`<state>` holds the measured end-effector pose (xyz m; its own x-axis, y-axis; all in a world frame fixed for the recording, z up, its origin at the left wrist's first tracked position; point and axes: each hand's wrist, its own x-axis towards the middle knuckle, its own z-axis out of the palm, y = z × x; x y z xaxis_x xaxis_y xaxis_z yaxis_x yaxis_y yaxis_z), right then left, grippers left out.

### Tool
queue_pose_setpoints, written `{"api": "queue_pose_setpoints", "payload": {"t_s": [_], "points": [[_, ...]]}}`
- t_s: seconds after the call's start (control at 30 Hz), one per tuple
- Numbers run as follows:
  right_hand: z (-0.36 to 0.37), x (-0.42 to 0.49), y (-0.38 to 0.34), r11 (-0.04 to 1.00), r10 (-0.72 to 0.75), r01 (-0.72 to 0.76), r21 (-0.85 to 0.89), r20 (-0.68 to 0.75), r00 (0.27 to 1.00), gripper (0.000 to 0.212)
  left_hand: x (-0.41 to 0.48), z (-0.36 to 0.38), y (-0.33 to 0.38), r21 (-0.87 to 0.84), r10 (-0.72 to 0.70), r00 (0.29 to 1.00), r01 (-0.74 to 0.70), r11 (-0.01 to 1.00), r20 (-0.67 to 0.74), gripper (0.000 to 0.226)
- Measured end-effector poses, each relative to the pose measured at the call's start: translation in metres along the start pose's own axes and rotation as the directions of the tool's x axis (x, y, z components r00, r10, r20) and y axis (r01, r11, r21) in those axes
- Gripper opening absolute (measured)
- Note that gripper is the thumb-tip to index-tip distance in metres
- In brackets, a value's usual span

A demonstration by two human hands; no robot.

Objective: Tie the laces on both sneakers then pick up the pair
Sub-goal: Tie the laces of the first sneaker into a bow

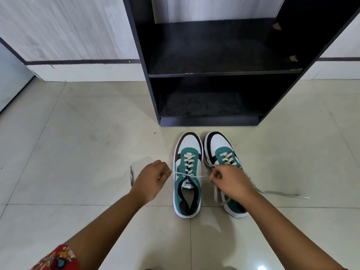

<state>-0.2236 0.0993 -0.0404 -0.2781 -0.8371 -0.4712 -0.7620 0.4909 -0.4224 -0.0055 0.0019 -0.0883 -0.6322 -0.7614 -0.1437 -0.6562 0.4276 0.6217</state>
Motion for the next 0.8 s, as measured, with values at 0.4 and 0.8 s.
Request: {"api": "queue_pose_setpoints", "payload": {"t_s": [0.4, 0.8], "points": [[0.02, 0.007, -0.042, 0.251, -0.035, -0.059, 0.966, 0.07, 0.997, 0.03, 0.007, -0.016, 0.06, -0.714, -0.17, 0.97, 0.244, 0.657, 0.175, 0.029], [0.04, 0.02, -0.042, 0.372, -0.028, 0.02, 0.928, -0.011, 1.0, 0.021, 0.013, -0.017, 0.057, -0.775, -0.027, 0.965, 0.227, 0.59, 0.262, 0.019]]}}
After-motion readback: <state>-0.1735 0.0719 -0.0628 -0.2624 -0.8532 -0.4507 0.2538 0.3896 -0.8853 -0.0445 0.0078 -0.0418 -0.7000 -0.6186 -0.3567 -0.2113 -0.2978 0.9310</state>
